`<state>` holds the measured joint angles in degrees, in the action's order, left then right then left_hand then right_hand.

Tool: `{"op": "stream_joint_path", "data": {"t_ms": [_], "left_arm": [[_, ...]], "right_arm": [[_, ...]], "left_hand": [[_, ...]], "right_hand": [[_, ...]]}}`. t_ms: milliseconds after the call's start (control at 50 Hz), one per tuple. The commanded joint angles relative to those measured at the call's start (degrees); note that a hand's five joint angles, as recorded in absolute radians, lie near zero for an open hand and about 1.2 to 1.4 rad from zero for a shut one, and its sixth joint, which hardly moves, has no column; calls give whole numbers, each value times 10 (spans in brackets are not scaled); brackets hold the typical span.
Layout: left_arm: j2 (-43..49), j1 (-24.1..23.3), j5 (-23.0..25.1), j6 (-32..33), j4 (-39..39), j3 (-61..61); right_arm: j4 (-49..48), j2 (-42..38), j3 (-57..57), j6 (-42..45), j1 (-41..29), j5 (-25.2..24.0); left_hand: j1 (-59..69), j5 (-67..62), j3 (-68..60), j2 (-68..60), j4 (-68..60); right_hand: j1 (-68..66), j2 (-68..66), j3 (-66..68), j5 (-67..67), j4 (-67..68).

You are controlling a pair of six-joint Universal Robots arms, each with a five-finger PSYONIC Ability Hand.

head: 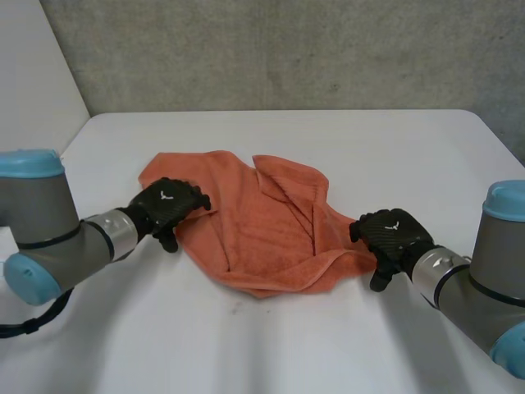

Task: Fold the laundry

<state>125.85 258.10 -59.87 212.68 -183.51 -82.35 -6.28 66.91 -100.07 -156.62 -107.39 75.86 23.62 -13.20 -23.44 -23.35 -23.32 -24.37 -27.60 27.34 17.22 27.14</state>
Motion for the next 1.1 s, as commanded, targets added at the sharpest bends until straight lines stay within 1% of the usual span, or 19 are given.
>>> {"op": "stream_joint_path", "data": {"t_ms": [20,100,160,200,320,360,380,420,440,480,540,600,720,760,820,860,880,940,1100], "left_arm": [[38,-6,-6,19,-45,23],[62,-6,-10,55,-47,51],[70,-6,-17,65,-46,62],[84,-5,-39,75,-48,83],[97,-5,-45,77,-49,98],[100,-5,-47,77,-52,104],[100,-5,-47,77,-52,104],[99,-5,-48,76,-54,104],[99,-5,-48,76,-54,104],[93,-5,-54,75,-55,99],[92,-5,-63,75,-55,97],[58,-5,-116,69,-54,85],[7,-1,-177,60,-55,47],[-28,7,-205,35,-53,15],[-47,16,-212,15,-53,-4],[-88,41,-216,-33,-51,-37],[-89,41,-216,-33,-51,-37],[-131,57,-214,-114,-49,-80],[-157,58,-212,-164,-48,-108]], "right_arm": [[-7,1,-4,5,4,-1],[-7,1,-4,6,5,-1],[-7,1,-4,6,4,-2],[-7,1,-3,6,3,-2],[-7,1,-3,6,6,-2],[-7,1,-3,6,6,-2],[-7,1,-3,6,6,-2],[-7,1,-2,6,5,-2],[-7,1,-2,6,5,-2],[-7,1,-1,6,6,-1],[-7,1,0,6,7,-1],[-6,1,1,6,7,-2],[1,2,8,-1,7,3],[8,7,12,0,7,4],[28,17,19,0,6,3],[46,22,24,4,5,4],[46,22,24,4,5,4],[86,23,30,7,5,-3],[21,-1,32,7,5,-38]], "left_hand": [[36,-40,-38,-39,-39],[115,-119,-116,-117,-118],[123,-127,-125,-126,-126],[123,-127,-125,-126,-126],[130,-134,-132,-133,-133],[282,-286,-284,-285,-285],[283,-287,-285,-286,-286],[437,-441,-439,-440,-440],[438,-442,-440,-441,-441],[563,-568,-565,-566,-566],[564,-568,-566,-567,-567],[564,-568,-566,-567,-567],[564,-568,-566,-567,-567],[564,-568,-566,-567,-567],[564,-568,-566,-567,-567],[564,-568,-566,-567,-567],[564,-568,-566,-567,-567],[564,-568,-566,-567,-567],[564,-568,-566,-567,-567]], "right_hand": [[-56,-23,26,27,28],[-56,-23,26,27,28],[-56,-23,26,27,28],[-56,-23,26,27,28],[-56,-23,26,27,28],[-56,-23,26,27,28],[-56,-23,26,27,28],[-56,-23,26,27,28],[-56,-23,26,27,28],[-56,-23,26,27,28],[-56,-23,26,27,28],[-56,-23,26,27,28],[-56,-23,26,27,28],[-57,-25,28,29,30],[-64,-32,34,35,36],[-71,-38,41,42,43],[-71,-38,41,42,43],[-106,-74,76,78,78],[-106,-74,76,78,78]]}}
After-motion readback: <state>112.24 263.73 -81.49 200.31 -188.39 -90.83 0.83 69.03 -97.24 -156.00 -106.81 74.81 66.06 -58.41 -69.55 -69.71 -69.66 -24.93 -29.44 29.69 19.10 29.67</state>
